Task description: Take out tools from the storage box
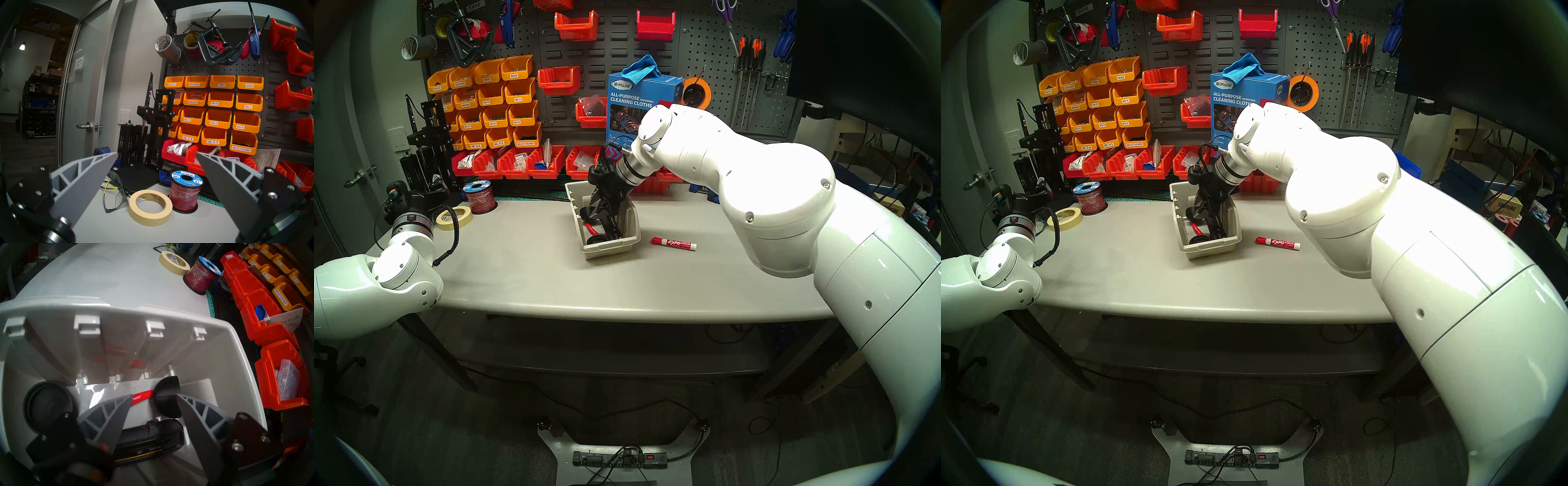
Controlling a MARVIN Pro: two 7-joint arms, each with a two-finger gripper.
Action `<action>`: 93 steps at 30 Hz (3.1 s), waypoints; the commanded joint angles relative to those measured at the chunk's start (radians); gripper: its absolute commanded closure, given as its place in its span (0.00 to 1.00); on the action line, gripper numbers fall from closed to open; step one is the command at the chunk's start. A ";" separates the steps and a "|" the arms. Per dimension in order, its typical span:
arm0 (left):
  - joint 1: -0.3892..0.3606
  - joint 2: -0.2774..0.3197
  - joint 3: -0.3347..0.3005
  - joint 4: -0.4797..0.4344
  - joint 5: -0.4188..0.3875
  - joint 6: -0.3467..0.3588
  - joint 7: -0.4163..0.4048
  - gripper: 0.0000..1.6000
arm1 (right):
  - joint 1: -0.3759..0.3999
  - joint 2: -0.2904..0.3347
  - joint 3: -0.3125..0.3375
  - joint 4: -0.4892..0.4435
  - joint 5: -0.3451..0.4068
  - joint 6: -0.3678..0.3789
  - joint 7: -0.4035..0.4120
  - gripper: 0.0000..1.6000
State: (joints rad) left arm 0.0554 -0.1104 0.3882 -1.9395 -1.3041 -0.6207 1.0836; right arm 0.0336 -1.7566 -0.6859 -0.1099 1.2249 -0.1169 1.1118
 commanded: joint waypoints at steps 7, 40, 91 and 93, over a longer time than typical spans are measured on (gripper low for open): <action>-0.013 -0.001 -0.012 -0.002 0.005 -0.001 -0.002 0.00 | 0.001 -0.022 -0.008 -0.004 -0.011 0.009 -0.029 0.38; -0.012 -0.001 -0.012 -0.002 0.005 -0.001 -0.002 0.00 | 0.036 -0.033 0.004 0.002 -0.013 0.020 -0.035 1.00; -0.012 -0.001 -0.011 -0.002 0.005 -0.001 -0.002 0.00 | -0.025 0.005 -0.008 0.001 -0.040 -0.058 -0.087 0.51; -0.012 -0.001 -0.011 -0.002 0.005 -0.001 -0.002 0.00 | -0.025 -0.001 -0.007 0.000 -0.041 -0.058 -0.088 0.55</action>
State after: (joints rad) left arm 0.0554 -0.1104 0.3882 -1.9394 -1.3041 -0.6207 1.0836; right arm -0.0143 -1.7419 -0.6954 -0.1081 1.1826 -0.1828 1.0291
